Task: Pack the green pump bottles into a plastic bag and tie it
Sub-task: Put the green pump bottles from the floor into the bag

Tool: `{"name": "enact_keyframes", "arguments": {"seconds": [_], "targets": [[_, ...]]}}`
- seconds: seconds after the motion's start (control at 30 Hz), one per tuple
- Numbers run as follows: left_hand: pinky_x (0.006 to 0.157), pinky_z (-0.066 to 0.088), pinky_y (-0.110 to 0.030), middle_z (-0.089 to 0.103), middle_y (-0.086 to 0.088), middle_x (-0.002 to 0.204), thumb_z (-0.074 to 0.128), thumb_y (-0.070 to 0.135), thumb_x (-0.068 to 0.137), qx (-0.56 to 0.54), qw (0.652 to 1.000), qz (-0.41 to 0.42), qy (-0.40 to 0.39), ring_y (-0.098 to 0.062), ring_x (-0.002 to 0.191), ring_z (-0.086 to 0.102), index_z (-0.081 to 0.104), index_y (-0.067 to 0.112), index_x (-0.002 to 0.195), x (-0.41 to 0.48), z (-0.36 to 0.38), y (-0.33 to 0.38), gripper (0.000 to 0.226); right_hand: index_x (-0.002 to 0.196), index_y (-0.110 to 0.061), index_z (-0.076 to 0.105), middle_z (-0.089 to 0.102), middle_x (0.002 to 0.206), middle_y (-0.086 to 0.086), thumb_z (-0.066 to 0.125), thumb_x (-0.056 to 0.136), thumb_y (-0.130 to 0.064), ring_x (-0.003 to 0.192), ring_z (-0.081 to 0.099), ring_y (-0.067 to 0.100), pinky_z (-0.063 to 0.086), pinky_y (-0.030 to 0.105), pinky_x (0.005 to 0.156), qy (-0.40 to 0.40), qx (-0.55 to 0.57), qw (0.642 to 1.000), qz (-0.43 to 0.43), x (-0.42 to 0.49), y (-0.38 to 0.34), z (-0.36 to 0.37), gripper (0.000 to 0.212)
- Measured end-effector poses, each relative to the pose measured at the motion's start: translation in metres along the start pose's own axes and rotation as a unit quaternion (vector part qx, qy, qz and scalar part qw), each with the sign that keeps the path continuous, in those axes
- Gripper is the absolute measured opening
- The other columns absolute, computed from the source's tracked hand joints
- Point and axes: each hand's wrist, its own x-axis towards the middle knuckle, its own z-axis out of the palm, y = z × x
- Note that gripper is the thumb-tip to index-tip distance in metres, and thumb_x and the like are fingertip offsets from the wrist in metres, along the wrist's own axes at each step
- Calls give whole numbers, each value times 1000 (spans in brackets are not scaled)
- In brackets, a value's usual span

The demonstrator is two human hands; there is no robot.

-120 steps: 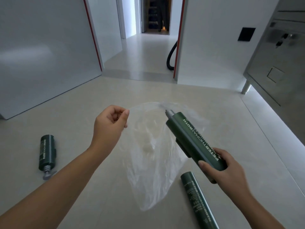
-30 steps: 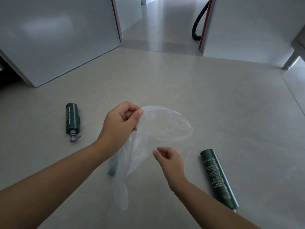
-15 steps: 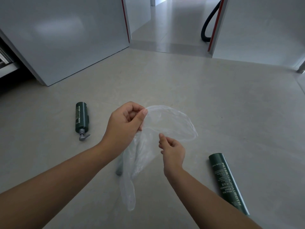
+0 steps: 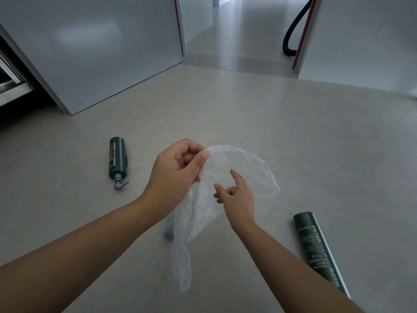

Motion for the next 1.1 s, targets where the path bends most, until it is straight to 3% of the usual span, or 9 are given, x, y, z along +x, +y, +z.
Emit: {"name": "enact_keyframes", "arguments": {"seconds": [0.13, 0.2, 0.37, 0.47, 0.53, 0.67, 0.73, 0.93, 1.1], "targets": [[48, 43, -17, 53, 5, 47, 55, 11, 87, -1, 1000, 5, 3, -7, 46, 47, 58, 17, 74, 1, -1, 0, 15, 109, -17, 55, 70, 76, 7, 59, 87, -22, 67, 64, 8, 43, 15, 59, -3, -23, 1000, -10, 5, 3, -7, 23], [48, 43, -17, 53, 5, 46, 56, 11, 87, 0, 1000, 7, 11, -7, 46, 47, 57, 17, 73, 3, -1, 0, 16, 90, -16, 58, 70, 75, 7, 59, 87, -19, 65, 63, 9, 44, 11, 56, -17, -30, 999, -22, 3, 7, -13, 4], [46, 41, -15, 54, 7, 46, 55, 11, 88, -1, 1000, 10, 29, -6, 45, 47, 57, 16, 73, 11, 1, -1, 16, 72, -23, 60, 71, 76, 4, 62, 84, -14, 73, 66, 15, 50, 13, 63, -70, -74, 994, -49, -7, 20, -47, 15], [46, 41, -16, 54, 8, 45, 54, 11, 89, 0, 999, 5, 37, -5, 44, 46, 55, 14, 74, 17, 6, -4, 16, 68, -25, 61, 71, 74, 6, 65, 81, -13, 73, 67, 18, 52, 28, 70, -69, -97, 992, -53, -10, 30, -78, 18], [45, 40, -16, 54, 8, 45, 53, 10, 90, -6, 999, 2, 40, -5, 44, 45, 54, 13, 74, 20, 11, -6, 16, 67, -25, 62, 71, 72, 7, 66, 79, -12, 72, 65, 19, 51, 29, 69, -59, -114, 990, -57, -12, 37, -101, 18], [42, 37, -14, 53, 8, 42, 52, 8, 91, -16, 999, -7, 45, -3, 40, 43, 51, 14, 72, 24, 24, -8, 19, 64, -27, 61, 66, 62, -3, 67, 78, -8, 62, 61, 10, 47, 21, 63, -33, -157, 986, -46, -12, 60, -146, 24], [42, 37, -13, 53, 8, 42, 52, 8, 91, -12, 999, -9, 41, -2, 40, 43, 51, 14, 72, 25, 29, -9, 20, 61, -30, 59, 61, 58, -8, 67, 77, -4, 57, 57, 0, 42, 10, 58, -13, -174, 984, -32, -12, 73, -164, 32], [43, 39, -13, 54, 8, 43, 52, 11, 91, 4, 1000, -11, 22, -2, 40, 44, 53, 15, 73, 25, 42, -11, 18, 75, -3, 68, 57, 60, -7, 67, 76, 3, 52, 53, -13, 37, 1, 54, 36, -187, 981, 24, -13, 99, -200, 6], [42, 37, -12, 54, 8, 42, 53, 11, 90, 13, 1000, -24, -7, -2, 40, 43, 53, 16, 73, 18, 57, -19, 18, 85, 2, 69, 60, 66, -5, 65, 76, 5, 53, 54, -16, 38, -1, 55, 42, -169, 984, 40, -18, 110, -213, 11]]}}
